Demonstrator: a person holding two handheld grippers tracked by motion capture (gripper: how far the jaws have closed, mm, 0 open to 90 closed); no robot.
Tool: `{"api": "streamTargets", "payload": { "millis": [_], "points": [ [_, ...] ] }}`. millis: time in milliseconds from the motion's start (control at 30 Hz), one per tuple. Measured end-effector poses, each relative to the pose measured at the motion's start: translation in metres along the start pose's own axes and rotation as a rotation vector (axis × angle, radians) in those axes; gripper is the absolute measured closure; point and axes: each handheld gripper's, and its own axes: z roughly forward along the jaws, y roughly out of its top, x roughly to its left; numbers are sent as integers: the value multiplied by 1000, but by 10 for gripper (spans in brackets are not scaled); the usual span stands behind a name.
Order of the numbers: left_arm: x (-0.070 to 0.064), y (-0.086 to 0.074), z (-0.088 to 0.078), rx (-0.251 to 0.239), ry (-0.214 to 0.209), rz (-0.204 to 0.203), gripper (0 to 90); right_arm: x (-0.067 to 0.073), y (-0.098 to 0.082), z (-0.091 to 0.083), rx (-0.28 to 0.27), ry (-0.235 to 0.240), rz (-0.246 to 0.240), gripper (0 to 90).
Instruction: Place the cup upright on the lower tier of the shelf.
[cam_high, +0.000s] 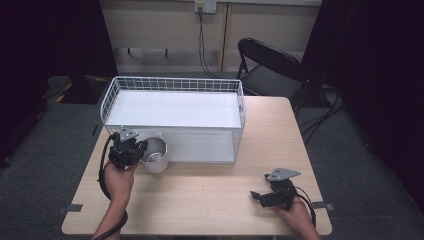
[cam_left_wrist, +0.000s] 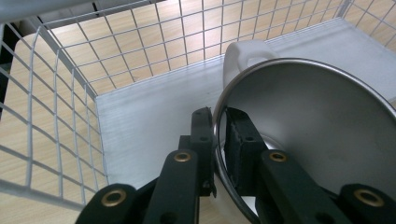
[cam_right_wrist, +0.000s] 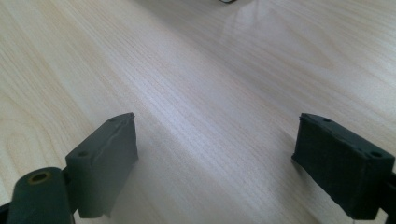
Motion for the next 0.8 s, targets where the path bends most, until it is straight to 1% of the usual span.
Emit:
{"api": "streamTargets", "payload": {
  "millis": [233,300,533,600,633,800],
  "points": [
    [-4,5,5,-9,2,6,824,0,0,0,0,0,0,124],
    [-5,4,7,-15,7,5,824,0,0,0,0,0,0,124],
    [-7,3,15,-10,15,-2,824,0,0,0,-1,0,0,124],
    [-7,3,16,-10,20,3,824,0,0,0,0,0,1,124],
    [-7,3,17,-19,23,-6,824,0,0,0,-1,0,0,124],
    [-8,5,18,-16,29,5,824,0,0,0,-1,0,0,124]
  ]
}}
